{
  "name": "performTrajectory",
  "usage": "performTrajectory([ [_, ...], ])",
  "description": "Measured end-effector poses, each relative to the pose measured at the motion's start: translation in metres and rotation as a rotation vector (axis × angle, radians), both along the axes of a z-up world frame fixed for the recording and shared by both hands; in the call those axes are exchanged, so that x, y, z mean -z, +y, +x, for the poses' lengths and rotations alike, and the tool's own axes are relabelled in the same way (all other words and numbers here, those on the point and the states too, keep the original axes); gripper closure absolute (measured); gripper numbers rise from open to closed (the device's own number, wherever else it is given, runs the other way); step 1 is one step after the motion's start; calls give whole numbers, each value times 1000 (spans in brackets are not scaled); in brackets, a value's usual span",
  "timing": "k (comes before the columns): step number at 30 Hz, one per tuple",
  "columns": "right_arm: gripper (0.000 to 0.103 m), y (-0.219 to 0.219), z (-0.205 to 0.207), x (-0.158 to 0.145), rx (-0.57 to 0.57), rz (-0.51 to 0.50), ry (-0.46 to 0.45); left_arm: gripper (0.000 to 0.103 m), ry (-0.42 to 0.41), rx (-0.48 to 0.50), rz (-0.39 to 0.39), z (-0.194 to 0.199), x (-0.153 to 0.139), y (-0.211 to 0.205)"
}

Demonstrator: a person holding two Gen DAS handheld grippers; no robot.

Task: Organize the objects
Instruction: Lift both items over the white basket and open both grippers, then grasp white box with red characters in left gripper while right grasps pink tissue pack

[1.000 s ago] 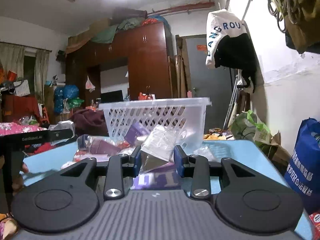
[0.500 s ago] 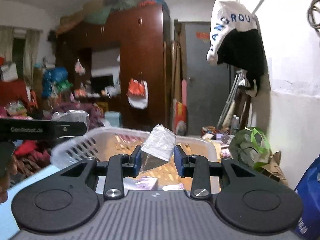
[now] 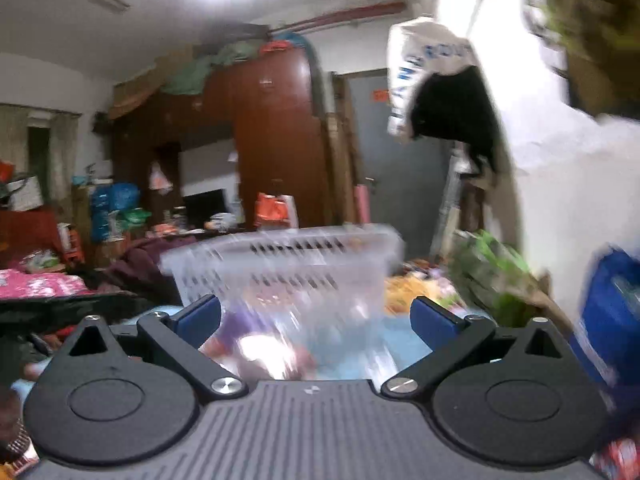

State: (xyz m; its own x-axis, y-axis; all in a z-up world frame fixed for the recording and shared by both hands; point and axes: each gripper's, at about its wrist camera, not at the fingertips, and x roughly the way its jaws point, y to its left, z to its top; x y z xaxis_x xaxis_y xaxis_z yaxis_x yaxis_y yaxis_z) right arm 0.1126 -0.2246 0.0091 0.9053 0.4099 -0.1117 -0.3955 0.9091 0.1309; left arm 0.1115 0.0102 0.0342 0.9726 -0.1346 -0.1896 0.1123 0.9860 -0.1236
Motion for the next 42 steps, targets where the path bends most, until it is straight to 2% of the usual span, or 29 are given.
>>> performTrajectory([
  [2, 0, -12, -15, 22, 40, 43, 28, 2, -7, -5, 38, -26, 25, -19],
  [5, 0, -23, -29, 36, 70, 58, 42, 2, 16, -9, 88, -39, 49, -44],
  [9, 0, -20, -29, 27, 143, 31, -6, 2, 7, -24, 128, -35, 57, -67],
  [12, 0, -12, -33, 23, 127, 36, -38, 5, 20, -76, 166, -33, 67, -74],
  [14, 0, -1, -36, 22, 109, 9, -53, 22, 16, -56, 132, -34, 72, -66],
  [16, 0, 11, -36, 23, 94, -2, -59, 29, 19, -50, 106, -37, 73, -57],
  [19, 0, 30, -35, 25, 34, -7, -45, 30, -11, -67, 155, -47, 76, -45],
  [21, 0, 48, -33, 26, 2, -42, -45, 30, -26, -72, 163, -56, 78, -29],
  [26, 0, 90, -32, 32, -54, -112, -31, 30, -32, -159, 179, -58, 77, 14],
  [29, 0, 113, -30, 35, -53, -166, -16, 30, -27, -176, 151, -55, 76, 31],
  [34, 0, 126, -18, 34, -41, -193, 27, 30, -41, -206, 171, -55, 78, 32],
  [38, 11, 124, -15, 38, -39, -203, 45, 29, -39, -196, 164, -53, 78, 34],
  [41, 28, 123, -15, 38, -62, -185, 56, 28, -43, -194, 168, -53, 78, 34],
  [42, 29, 122, -16, 38, -60, -181, 54, 28, -41, -195, 171, -51, 78, 34],
])
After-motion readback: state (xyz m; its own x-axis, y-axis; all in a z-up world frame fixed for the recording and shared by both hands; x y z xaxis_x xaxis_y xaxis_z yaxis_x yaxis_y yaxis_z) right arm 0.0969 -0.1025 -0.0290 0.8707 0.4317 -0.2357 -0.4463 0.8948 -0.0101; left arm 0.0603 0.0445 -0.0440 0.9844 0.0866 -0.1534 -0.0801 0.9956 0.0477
